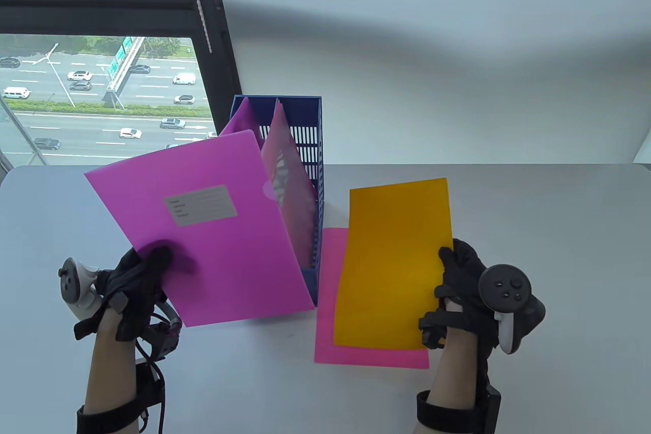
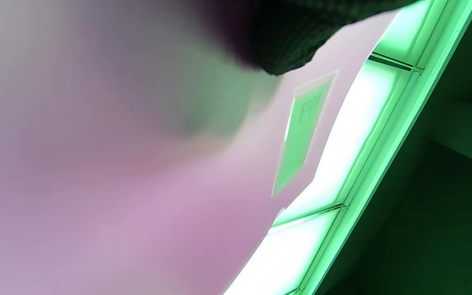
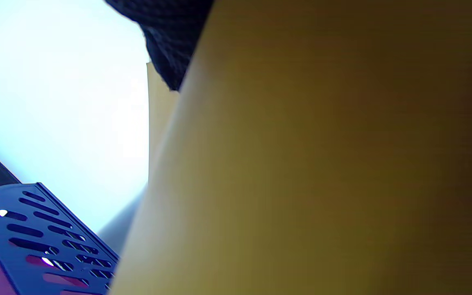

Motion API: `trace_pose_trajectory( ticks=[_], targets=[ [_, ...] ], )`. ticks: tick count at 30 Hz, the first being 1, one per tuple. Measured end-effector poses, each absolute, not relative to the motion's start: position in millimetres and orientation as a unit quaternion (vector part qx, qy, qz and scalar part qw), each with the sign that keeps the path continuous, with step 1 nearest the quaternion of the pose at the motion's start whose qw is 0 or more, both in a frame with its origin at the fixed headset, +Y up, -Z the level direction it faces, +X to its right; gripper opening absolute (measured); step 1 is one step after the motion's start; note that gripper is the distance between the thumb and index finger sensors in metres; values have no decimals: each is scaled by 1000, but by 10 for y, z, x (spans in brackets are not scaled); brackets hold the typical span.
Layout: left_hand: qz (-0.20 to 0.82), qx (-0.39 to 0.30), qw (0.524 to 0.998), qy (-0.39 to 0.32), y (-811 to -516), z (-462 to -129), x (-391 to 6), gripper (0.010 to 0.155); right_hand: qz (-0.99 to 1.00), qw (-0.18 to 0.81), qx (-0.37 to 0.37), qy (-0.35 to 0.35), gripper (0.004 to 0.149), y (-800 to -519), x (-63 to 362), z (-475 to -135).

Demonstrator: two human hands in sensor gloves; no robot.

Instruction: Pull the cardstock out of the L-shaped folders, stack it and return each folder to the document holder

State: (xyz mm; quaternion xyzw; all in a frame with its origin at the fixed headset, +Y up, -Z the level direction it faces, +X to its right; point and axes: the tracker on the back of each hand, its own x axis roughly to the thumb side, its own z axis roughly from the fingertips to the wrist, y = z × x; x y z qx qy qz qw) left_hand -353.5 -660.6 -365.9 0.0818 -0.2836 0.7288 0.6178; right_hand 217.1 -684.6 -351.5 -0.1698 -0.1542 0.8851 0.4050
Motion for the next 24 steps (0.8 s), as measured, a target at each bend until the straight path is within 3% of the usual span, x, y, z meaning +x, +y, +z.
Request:
trace_pose_trajectory(
  ticks=[5,13,24],
  targets=[
    [728,83,620,-283,-6608,-3659,-3542,42,901,380,-182,-106,44,-7129,2025,-3693],
    [730,84,618,-280,-6596,-3649,-3529,42,935,287,-203,-53,73,-7354,1794,-3825],
    [728,83,620,-281,-6594,-3648,-3524,42,954,151,-245,85,72,-7631,1549,-3945]
  ],
)
